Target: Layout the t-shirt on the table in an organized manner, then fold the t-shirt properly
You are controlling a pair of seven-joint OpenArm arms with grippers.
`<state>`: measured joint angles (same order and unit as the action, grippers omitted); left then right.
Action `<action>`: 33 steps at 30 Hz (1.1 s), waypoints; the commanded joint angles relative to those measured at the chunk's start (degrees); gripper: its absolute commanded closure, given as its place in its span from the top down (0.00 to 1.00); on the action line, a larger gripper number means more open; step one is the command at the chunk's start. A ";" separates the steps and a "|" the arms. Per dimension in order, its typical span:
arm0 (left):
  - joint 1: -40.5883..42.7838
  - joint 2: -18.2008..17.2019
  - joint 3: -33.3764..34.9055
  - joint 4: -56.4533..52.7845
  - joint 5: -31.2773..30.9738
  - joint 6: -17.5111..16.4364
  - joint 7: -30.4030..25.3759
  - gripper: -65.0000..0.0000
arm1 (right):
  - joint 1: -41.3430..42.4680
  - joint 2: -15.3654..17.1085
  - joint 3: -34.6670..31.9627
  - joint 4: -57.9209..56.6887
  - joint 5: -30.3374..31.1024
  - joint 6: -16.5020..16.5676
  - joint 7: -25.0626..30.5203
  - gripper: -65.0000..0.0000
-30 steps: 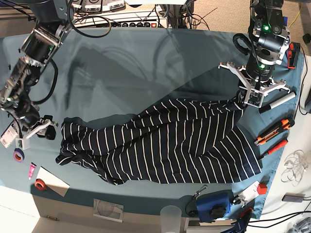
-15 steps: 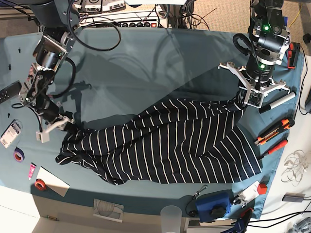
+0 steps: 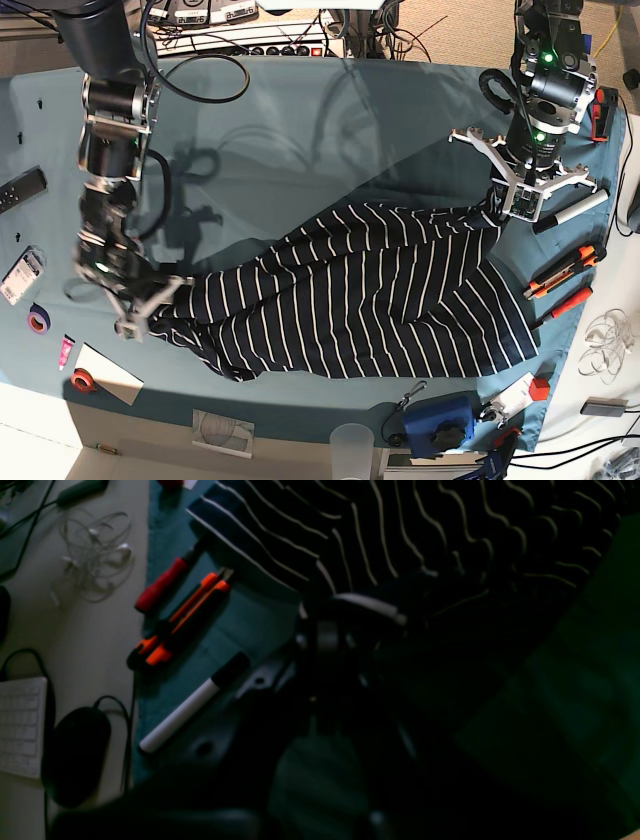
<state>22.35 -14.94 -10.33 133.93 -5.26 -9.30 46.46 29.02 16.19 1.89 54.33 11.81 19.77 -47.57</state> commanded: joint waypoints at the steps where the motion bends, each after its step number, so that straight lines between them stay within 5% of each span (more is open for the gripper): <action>1: -0.15 -0.28 -0.31 1.07 0.04 0.22 -1.46 0.00 | 1.90 0.61 -1.66 0.79 -1.27 -0.76 -0.50 0.29; 4: -0.15 -0.31 -0.31 1.07 0.07 0.22 -1.49 0.00 | 2.14 0.39 -6.56 0.79 -7.28 -4.31 -1.68 0.01; 5: -0.15 -0.28 -0.31 1.07 0.07 0.22 -1.49 0.00 | 2.14 0.31 -7.87 0.81 -9.79 -4.81 -1.44 0.00; 11: -0.15 -0.28 -0.31 1.07 0.04 0.22 -1.49 0.00 | 2.10 0.68 -10.38 4.42 -13.86 -5.88 1.18 0.00; 16: -0.13 -0.28 -0.33 1.07 0.07 0.22 -1.46 0.00 | 2.08 2.43 -7.74 16.28 -7.54 -5.55 1.40 0.00; 20: -0.15 -0.28 -0.31 1.07 0.04 0.22 -1.46 0.00 | 2.12 2.71 -2.99 25.66 -2.16 -1.51 -0.48 0.00; 27: -0.15 -0.28 -0.33 1.07 0.04 0.22 -1.46 0.00 | 1.46 2.71 3.39 27.21 1.95 -0.04 -2.12 0.00; 31: -0.15 -0.28 -0.31 1.07 0.07 0.22 -1.46 0.00 | 1.31 2.73 4.66 27.21 2.89 0.31 -7.48 0.00; 33: -0.15 -0.28 -0.31 1.07 0.04 0.22 -1.49 0.00 | 1.31 2.71 4.57 27.21 3.04 3.04 -12.39 0.00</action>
<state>22.33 -14.94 -10.33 133.93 -5.26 -9.30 46.46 28.56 18.20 6.33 80.60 14.28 23.24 -61.69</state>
